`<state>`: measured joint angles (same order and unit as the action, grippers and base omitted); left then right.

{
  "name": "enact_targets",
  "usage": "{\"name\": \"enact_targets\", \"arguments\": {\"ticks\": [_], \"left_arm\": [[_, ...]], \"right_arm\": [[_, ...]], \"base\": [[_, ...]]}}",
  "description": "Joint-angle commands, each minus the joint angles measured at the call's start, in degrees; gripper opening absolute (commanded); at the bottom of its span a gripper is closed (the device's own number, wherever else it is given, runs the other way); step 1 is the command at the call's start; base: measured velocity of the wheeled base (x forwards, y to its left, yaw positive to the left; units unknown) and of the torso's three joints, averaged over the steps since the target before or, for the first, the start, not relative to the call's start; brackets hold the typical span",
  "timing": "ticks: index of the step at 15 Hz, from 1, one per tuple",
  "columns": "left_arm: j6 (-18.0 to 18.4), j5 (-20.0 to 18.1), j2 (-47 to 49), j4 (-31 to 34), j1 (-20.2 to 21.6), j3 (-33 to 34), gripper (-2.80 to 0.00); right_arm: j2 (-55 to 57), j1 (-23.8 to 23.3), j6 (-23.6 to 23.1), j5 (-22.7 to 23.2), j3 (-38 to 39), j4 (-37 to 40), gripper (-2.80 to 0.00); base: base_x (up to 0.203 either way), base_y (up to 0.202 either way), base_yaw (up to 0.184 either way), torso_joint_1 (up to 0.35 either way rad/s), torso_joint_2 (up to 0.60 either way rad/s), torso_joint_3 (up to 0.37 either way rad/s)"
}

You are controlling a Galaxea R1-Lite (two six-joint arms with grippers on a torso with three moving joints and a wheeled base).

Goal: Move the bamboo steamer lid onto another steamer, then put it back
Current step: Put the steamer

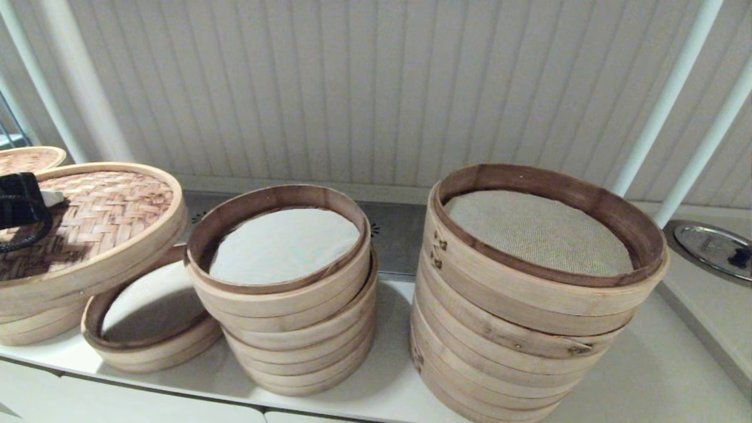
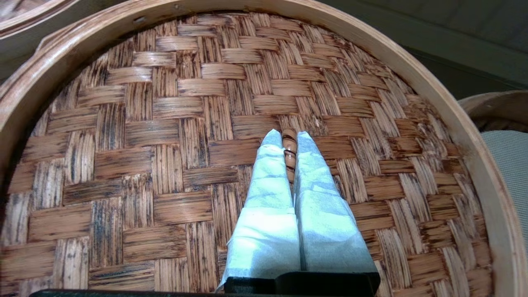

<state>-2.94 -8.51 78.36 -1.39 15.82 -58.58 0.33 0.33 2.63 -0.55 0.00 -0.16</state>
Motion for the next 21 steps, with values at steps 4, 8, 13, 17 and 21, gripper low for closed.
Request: {"name": "enact_targets", "arguments": {"ticks": [4, 8, 13, 17, 21], "left_arm": [[-0.05, -0.24, 0.37, -4.38, 1.57, 3.95, -2.80], [-0.13, -2.97, 1.42, -4.68, 1.59, 6.69, -2.80], [-1.13, -7.57, 4.31, -4.79, 2.82, 7.34, -2.80], [-1.47, -10.80, 7.03, -7.00, 2.99, 8.75, -2.80], [-1.01, -10.95, 9.55, -9.89, 2.73, 9.09, -2.80]], "right_arm": [[0.02, 0.02, 0.00, 0.02, 0.18, -0.02, -2.80], [0.02, 0.02, 0.00, 0.02, 0.18, -0.02, -2.80], [0.02, 0.02, 0.00, 0.02, 0.18, -0.02, -2.80], [0.02, 0.02, 0.00, 0.02, 0.18, -0.02, -2.80], [0.02, 0.02, 0.00, 0.02, 0.18, -0.02, -2.80]], "base": [[0.000, 0.000, 0.000, 0.000, 0.00, 0.000], [0.000, 0.000, 0.000, 0.000, 0.00, 0.000], [0.000, 0.000, 0.000, 0.000, 0.00, 0.000], [0.000, 0.000, 0.000, 0.000, 0.00, 0.000], [0.000, 0.000, 0.000, 0.000, 0.00, 0.000]]}}
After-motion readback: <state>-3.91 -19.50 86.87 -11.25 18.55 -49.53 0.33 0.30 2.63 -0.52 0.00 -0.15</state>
